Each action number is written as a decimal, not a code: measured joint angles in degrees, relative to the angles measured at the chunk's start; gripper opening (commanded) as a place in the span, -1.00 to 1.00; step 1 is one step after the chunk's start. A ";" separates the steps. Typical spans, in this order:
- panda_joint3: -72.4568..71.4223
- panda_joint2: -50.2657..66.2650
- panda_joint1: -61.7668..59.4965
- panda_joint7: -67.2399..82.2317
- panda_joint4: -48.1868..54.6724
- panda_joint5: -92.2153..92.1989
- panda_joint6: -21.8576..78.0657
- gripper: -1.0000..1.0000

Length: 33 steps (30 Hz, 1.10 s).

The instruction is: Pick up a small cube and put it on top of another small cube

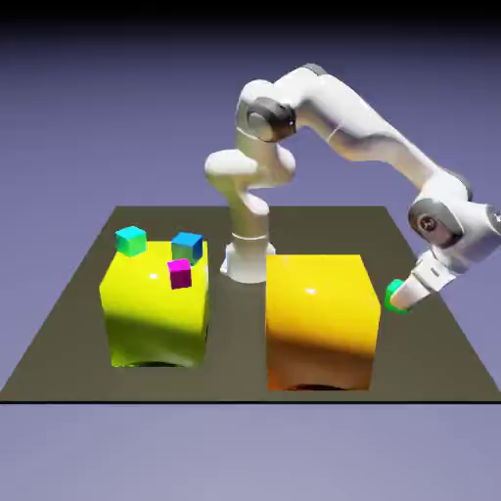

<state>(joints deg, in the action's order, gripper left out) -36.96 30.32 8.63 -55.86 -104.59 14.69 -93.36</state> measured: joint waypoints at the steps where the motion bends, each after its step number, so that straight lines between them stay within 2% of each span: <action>1: 1.20 -1.48 -0.03 -1.34 -0.17 -2.49 0.20 -1.00; 9: 11.45 -13.39 -1.33 -12.24 -2.25 -21.19 1.31 -1.00; 29: 52.98 -45.37 -29.47 -44.74 -23.61 -39.84 -6.55 -1.00; 33: 61.28 -50.20 -37.30 -50.10 -29.14 -38.04 -9.33 -1.00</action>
<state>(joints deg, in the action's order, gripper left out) 24.32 -19.88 -28.68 -105.97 -133.73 -23.35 -102.68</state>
